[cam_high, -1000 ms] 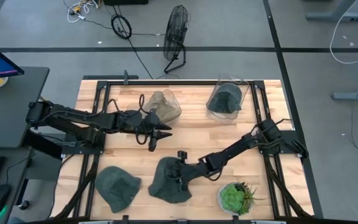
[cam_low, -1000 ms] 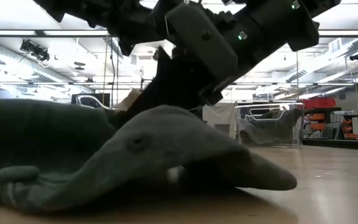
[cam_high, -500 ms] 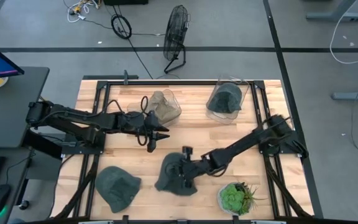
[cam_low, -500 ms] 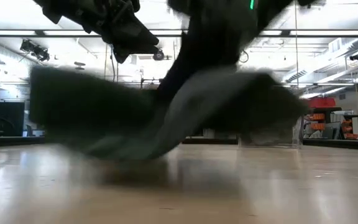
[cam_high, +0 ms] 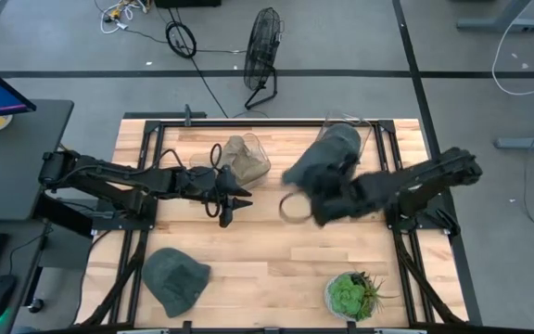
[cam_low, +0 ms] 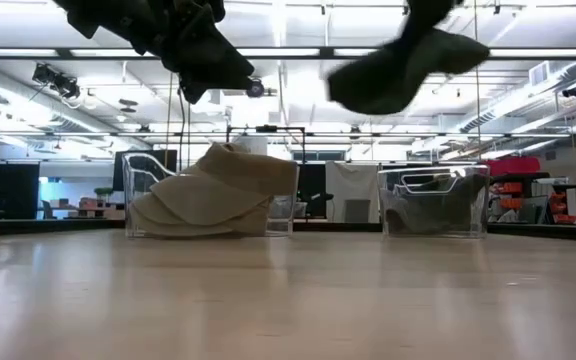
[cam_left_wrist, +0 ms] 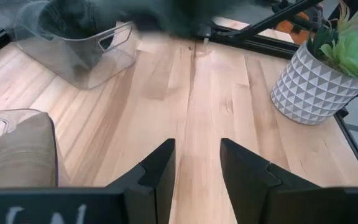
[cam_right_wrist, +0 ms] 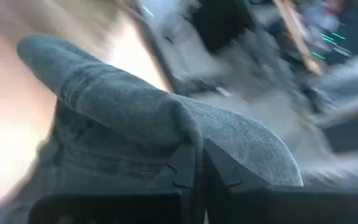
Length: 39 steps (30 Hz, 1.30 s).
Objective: Pick & Place hat
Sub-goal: Put the right gray cap into the right transparent bin
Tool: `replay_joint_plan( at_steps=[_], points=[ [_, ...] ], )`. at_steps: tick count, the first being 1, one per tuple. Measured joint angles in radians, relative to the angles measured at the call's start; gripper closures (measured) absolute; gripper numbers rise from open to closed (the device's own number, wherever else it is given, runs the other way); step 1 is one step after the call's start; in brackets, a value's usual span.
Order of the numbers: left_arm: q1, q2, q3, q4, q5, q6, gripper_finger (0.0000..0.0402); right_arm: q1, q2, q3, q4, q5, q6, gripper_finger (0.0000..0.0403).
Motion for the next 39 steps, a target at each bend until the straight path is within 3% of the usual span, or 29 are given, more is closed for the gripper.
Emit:
replay_joint_plan(
  at_steps=[4,12,15,19,28,33,39],
  points=[
    [0.0,0.0,0.0,-0.003,0.0,0.0,0.0271,-0.134,-0.046,0.0,-0.2,0.038,-0.079,0.0394],
    [0.0,0.002,0.0,-0.006,0.0,0.014,0.0271,-0.47,-0.062,-0.006,-0.195,0.046,-0.364,0.0394],
    [0.0,0.002,0.0,-0.006,0.0,0.016,0.0271,-0.552,-0.059,-0.046,-0.087,-0.007,-0.417,0.0395],
    [0.0,0.002,0.0,-0.006,0.0,0.018,0.0271,-0.604,-0.058,-0.162,0.123,-0.203,-0.564,0.0396],
    [0.0,0.003,0.0,-0.006,0.0,0.018,0.0271,-0.696,-0.058,-0.485,0.584,-0.2,-0.965,0.0396],
    [0.0,0.003,0.0,-0.006,0.0,0.012,0.0271,-0.742,-0.059,-0.553,0.707,-0.206,-0.989,0.0384],
    [0.0,0.003,0.0,-0.006,0.0,0.009,0.0271,-0.763,-0.058,-0.555,0.748,-0.247,-0.953,0.034]
  ],
)
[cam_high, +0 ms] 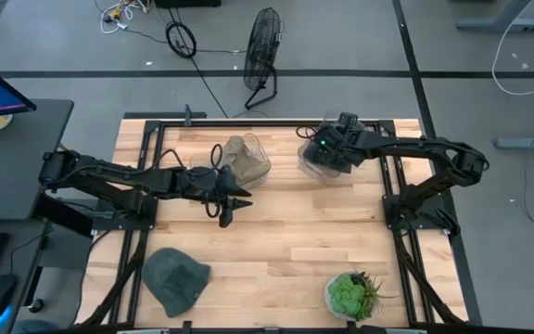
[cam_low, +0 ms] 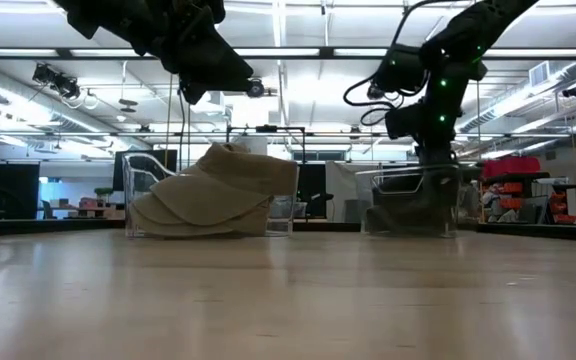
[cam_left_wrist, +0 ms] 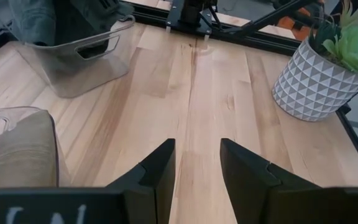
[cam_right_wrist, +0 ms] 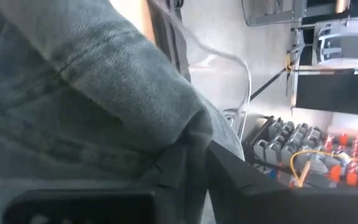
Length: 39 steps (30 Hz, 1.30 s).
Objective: Pick & Place hat
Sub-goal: Put the right gray cap into the right transparent bin
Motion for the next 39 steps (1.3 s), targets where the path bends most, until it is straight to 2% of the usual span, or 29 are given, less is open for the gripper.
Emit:
replay_joint_plan(
  at_steps=[5,9,16,18,20,23,26,30,39],
  points=[
    [0.0,0.0,0.0,0.0,0.0,-0.047,0.0271,0.004,-0.003,0.0,0.003,0.009,0.043,0.0296],
    [0.0,0.0,0.0,-0.001,0.0,-0.08,0.0271,0.037,-0.01,0.038,-0.073,0.013,0.096,0.0269],
    [0.0,0.0,0.0,-0.002,0.0,-0.081,0.0271,0.132,-0.014,0.262,-0.481,0.041,0.39,0.0258],
    [0.0,0.0,0.0,-0.003,0.0,-0.081,0.0271,0.151,-0.015,0.323,-0.587,-0.014,0.502,0.0262],
    [0.0,0.0,0.0,-0.003,0.0,-0.081,0.0271,0.153,-0.015,0.362,-0.675,-0.12,0.622,0.0271],
    [0.0,0.0,0.0,-0.003,0.0,-0.08,0.0271,0.143,-0.015,0.364,-0.724,-0.252,0.699,0.0292],
    [0.0,0.0,0.0,-0.005,0.0,-0.08,0.0271,0.134,-0.015,0.321,-0.726,-0.268,0.723,0.0326],
    [0.0,0.0,0.0,-0.009,0.0,-0.079,0.0271,0.124,-0.015,0.24,-0.698,-0.325,0.739,0.039],
    [0.0,0.0,0.0,-0.017,0.0,-0.04,0.0271,0.055,-0.015,0.158,-0.532,-0.349,0.705,0.0399]
  ],
)
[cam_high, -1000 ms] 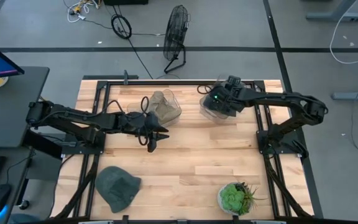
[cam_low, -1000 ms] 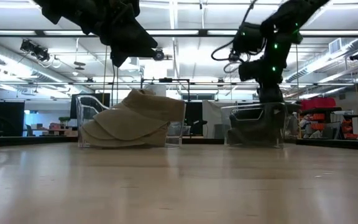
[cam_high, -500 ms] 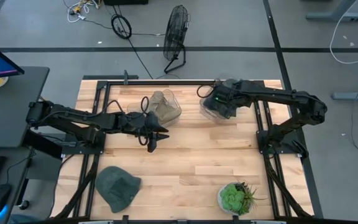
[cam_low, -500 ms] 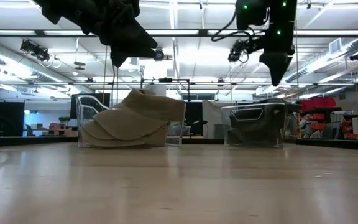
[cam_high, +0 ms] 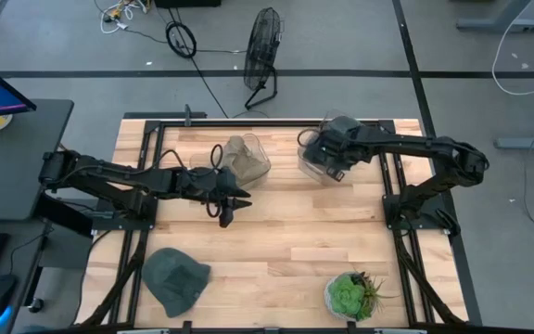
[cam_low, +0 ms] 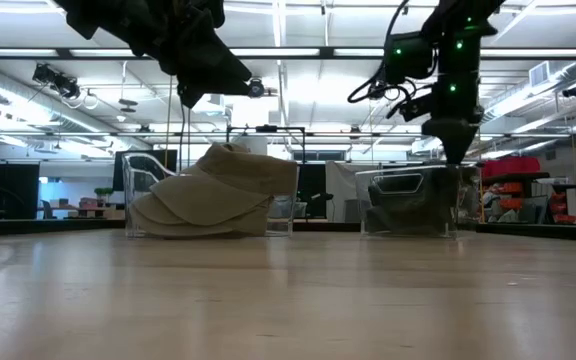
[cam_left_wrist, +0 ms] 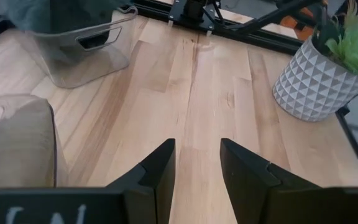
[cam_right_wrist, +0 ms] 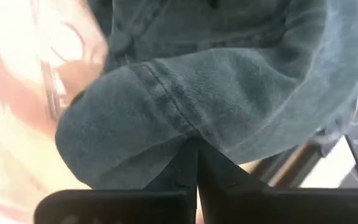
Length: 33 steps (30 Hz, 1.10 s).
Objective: Pick & Place hat
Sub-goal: Put the right gray cap into the right transparent bin, then put the gray cap into the right transparent bin
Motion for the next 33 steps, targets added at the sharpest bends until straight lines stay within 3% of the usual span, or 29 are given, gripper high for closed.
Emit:
replay_joint_plan(
  at_steps=[9,22,33],
  points=[
    [0.0,0.0,0.0,-0.001,0.0,0.014,0.0271,-0.14,0.003,-0.07,0.246,-0.223,-0.123,0.04],
    [0.0,0.0,0.0,-0.001,0.0,0.012,0.0271,-0.201,0.049,-0.185,0.29,-0.273,-0.117,0.0399],
    [-0.013,-0.003,0.0,-0.003,0.015,-0.118,0.0271,-0.195,0.043,0.069,0.008,-0.251,-0.145,0.0355]
  ],
)
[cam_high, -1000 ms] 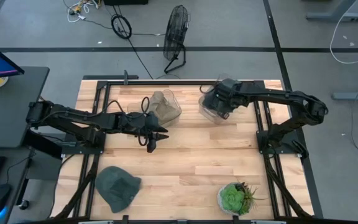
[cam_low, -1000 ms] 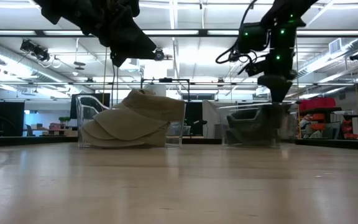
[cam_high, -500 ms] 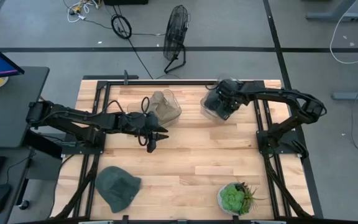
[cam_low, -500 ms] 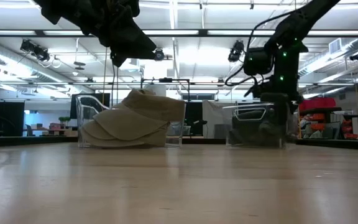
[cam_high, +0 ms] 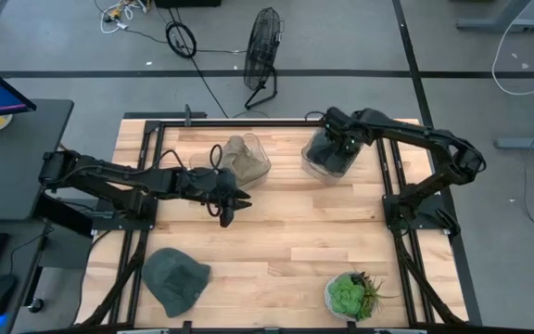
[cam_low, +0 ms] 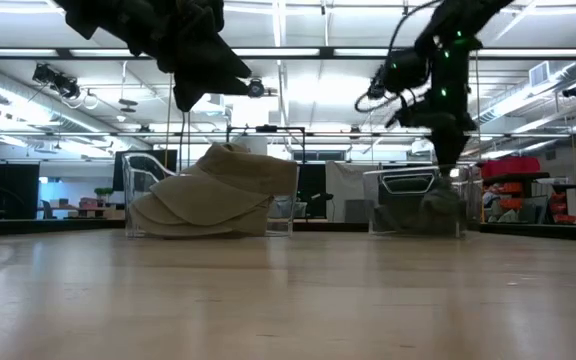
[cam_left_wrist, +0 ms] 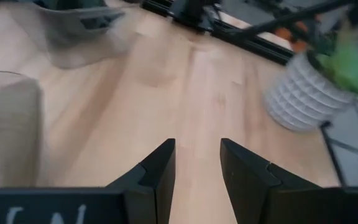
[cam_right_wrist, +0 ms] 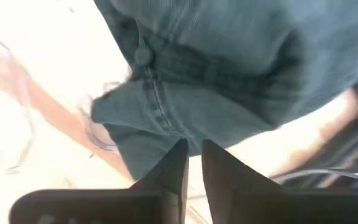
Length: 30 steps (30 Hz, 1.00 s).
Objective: Pick & Place hat
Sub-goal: Put the gray cap into the right transparent bin
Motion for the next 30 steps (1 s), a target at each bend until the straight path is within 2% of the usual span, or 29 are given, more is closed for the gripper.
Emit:
replay_joint_plan(
  at_steps=[4,7,12,16,19,22,26,30],
  points=[
    [-0.038,-0.017,-0.001,-0.011,0.075,-0.007,0.0271,0.048,-0.002,0.098,-0.046,0.005,0.002,0.0346],
    [-0.079,-0.048,0.011,-0.044,0.086,-0.03,0.0271,0.118,-0.003,0.157,-0.027,-0.03,0.0,0.0344],
    [-0.167,-0.105,0.106,-0.286,0.069,-0.072,0.0271,0.298,-0.004,0.212,0.09,-0.11,0.019,0.0344],
    [-0.247,-0.112,0.235,-0.605,0.009,-0.109,0.0271,0.447,-0.003,0.212,0.222,-0.152,0.028,0.0344],
    [-0.312,-0.109,0.285,-0.807,-0.052,-0.282,0.0271,0.544,0.0,0.197,0.334,-0.15,0.013,0.0344],
    [-0.386,-0.108,0.253,-0.922,-0.081,-0.551,0.0271,0.622,0.001,0.174,0.432,-0.151,-0.024,0.0343],
    [-0.519,-0.107,0.131,-0.954,-0.126,-0.829,0.0271,0.686,0.001,0.14,0.533,-0.149,-0.075,0.0343],
    [-0.631,-0.106,0.019,-0.911,-0.069,-1.065,0.0271,0.711,0.001,0.113,0.568,-0.15,-0.059,0.0343]
  ],
)
